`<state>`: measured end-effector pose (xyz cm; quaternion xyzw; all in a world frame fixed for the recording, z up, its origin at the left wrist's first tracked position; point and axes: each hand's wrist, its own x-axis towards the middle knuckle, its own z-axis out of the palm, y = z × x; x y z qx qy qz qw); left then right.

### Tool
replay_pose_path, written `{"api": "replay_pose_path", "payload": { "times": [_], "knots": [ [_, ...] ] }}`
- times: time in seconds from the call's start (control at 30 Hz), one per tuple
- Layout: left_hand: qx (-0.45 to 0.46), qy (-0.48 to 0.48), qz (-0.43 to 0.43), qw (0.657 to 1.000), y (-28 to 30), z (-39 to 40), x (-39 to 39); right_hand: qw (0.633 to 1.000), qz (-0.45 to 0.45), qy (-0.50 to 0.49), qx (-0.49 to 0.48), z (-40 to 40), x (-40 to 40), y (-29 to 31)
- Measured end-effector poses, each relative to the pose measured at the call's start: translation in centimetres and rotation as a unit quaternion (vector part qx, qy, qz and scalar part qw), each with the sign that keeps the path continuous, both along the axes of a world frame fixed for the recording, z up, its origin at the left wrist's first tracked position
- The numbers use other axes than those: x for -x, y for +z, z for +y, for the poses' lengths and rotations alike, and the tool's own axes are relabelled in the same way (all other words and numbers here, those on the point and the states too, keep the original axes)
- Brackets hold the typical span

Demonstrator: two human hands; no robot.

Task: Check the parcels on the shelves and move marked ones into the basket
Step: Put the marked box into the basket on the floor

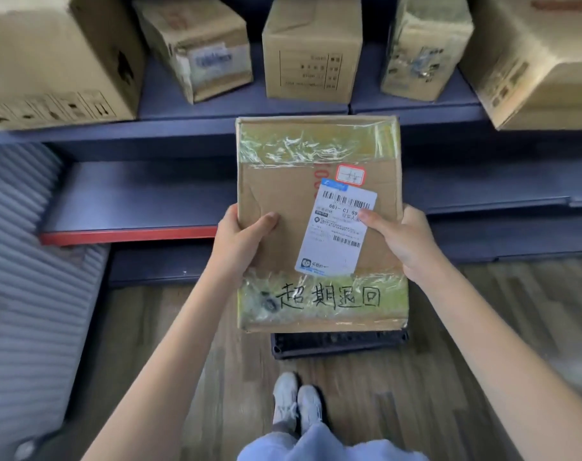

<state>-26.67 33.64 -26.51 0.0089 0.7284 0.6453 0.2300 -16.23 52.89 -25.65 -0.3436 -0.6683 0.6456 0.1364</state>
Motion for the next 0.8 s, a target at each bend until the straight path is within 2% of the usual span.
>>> {"api": "replay_pose_path", "payload": {
  "times": [0.37,0.67,0.8],
  "knots": [
    [0.124,0.009,-0.045,0.991,-14.8,1.7,-0.2,0.989,-0.142,0.003,0.030,1.9,0.1,-15.0],
    [0.178,-0.024,-0.061,0.982,-29.6,4.1,-1.0,0.984,-0.173,-0.015,0.043,3.7,-1.4,-29.2],
    [0.186,-0.030,-0.073,0.979,-35.4,4.7,-1.1,0.982,-0.186,-0.028,0.015,4.0,-2.1,-35.5]
  ]
}}
